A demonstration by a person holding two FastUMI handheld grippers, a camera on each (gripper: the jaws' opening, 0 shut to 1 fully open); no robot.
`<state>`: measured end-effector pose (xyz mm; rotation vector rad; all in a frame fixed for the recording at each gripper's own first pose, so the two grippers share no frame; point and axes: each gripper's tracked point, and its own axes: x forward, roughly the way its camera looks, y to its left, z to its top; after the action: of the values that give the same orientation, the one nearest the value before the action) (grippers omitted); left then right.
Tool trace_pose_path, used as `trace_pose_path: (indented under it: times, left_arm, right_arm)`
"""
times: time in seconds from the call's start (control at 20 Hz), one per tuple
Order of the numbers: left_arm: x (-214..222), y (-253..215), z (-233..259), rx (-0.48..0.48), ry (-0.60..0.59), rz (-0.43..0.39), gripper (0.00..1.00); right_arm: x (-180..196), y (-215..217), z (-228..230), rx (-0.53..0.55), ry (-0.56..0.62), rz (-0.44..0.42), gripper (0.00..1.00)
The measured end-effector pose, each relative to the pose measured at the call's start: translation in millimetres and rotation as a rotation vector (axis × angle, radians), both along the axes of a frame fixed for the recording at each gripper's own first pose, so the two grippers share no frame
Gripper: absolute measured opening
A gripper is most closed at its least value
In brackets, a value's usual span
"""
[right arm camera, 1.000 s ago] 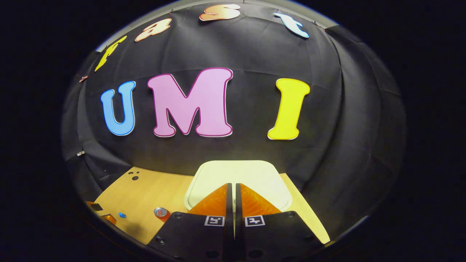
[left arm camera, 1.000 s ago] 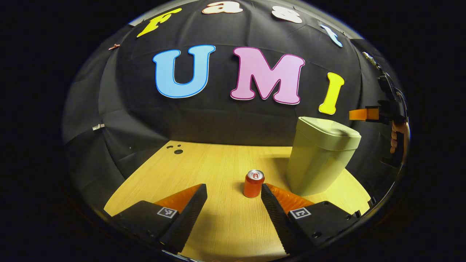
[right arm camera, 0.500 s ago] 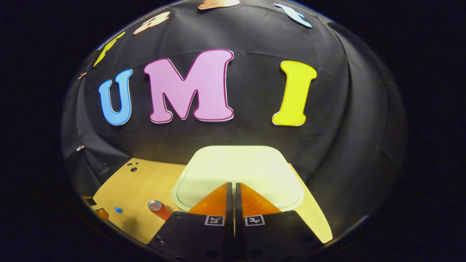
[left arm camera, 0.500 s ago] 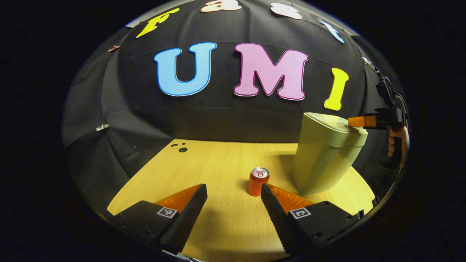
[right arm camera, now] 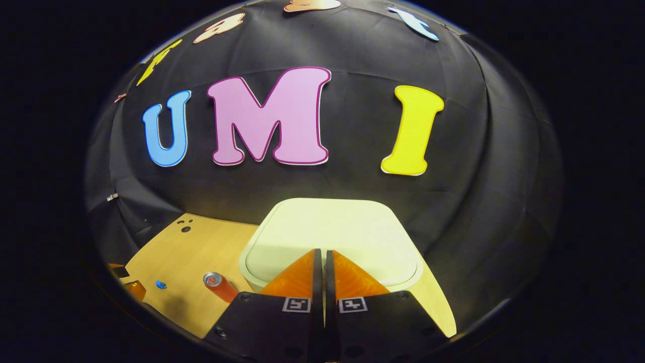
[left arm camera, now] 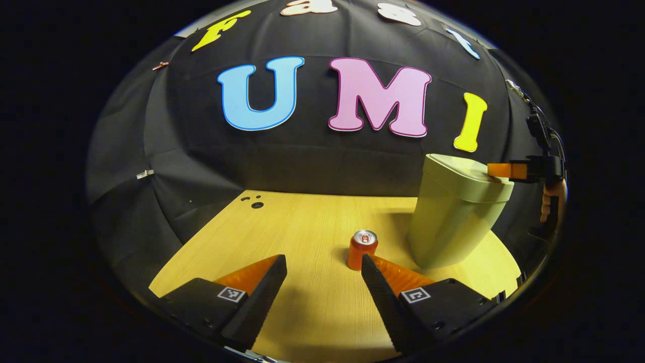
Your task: Press the lid of the desktop garbage bin to open it, pick up the crumpled paper on the desktop and throw it into the bin, then pick up the pop can on the desktop and drop it into the bin, and finally close the garbage bin lid.
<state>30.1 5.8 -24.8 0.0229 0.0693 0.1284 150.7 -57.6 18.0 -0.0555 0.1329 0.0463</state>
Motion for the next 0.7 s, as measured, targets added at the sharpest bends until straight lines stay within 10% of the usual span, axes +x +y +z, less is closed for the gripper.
trace_pose_path:
  times: [0.7]
  left_arm:
    - [-21.7,29.0,0.7,-0.036,-0.033,0.006,0.96]
  right_arm:
    - [-32.9,15.5,1.4,-0.053,-0.033,-0.042,0.05]
